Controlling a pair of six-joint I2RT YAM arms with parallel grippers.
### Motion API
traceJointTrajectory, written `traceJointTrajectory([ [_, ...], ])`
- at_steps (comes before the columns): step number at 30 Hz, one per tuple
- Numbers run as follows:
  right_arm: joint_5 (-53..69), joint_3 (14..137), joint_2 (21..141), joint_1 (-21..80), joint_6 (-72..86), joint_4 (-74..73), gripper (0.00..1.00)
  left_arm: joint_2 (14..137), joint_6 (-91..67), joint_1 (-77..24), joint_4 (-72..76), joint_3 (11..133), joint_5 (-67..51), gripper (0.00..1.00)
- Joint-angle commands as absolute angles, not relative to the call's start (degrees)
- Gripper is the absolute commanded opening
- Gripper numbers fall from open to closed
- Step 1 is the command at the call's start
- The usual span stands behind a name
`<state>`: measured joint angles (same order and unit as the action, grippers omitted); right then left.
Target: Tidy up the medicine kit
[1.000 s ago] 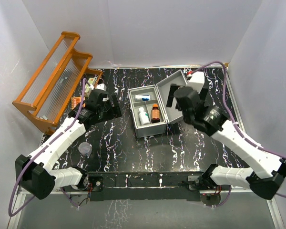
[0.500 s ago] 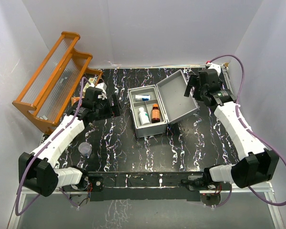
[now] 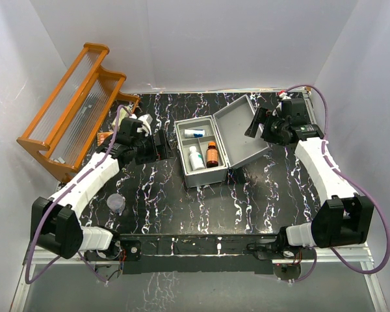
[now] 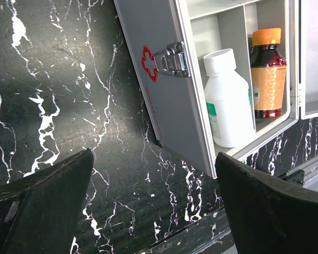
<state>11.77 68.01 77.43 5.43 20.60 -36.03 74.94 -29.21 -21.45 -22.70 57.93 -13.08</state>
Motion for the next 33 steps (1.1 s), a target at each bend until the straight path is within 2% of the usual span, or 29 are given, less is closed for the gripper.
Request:
traceJointTrajectory([
  [1,20.21,69.04,76.88,5.06,19.75,-31.65,0.87,75.63,-29.88,-21.02,-21.58,59.24,-18.17,0.97],
  [6,26.10,69.99,75.60,5.04,20.09,-31.95,0.84,77.03,-31.35,-21.00,-19.40,59.02,-23.64,0.93],
  [20,30.95,74.13,73.16,7.31,22.66,-33.09,0.85,79.60,-37.70,-21.06,-12.60,55.81,-31.14,0.91],
  [33,19.80,76.53,73.20,21.86,30.95,-31.20,0.81,79.95,-40.45,-21.02,-9.79,53.58,-34.98,0.86],
])
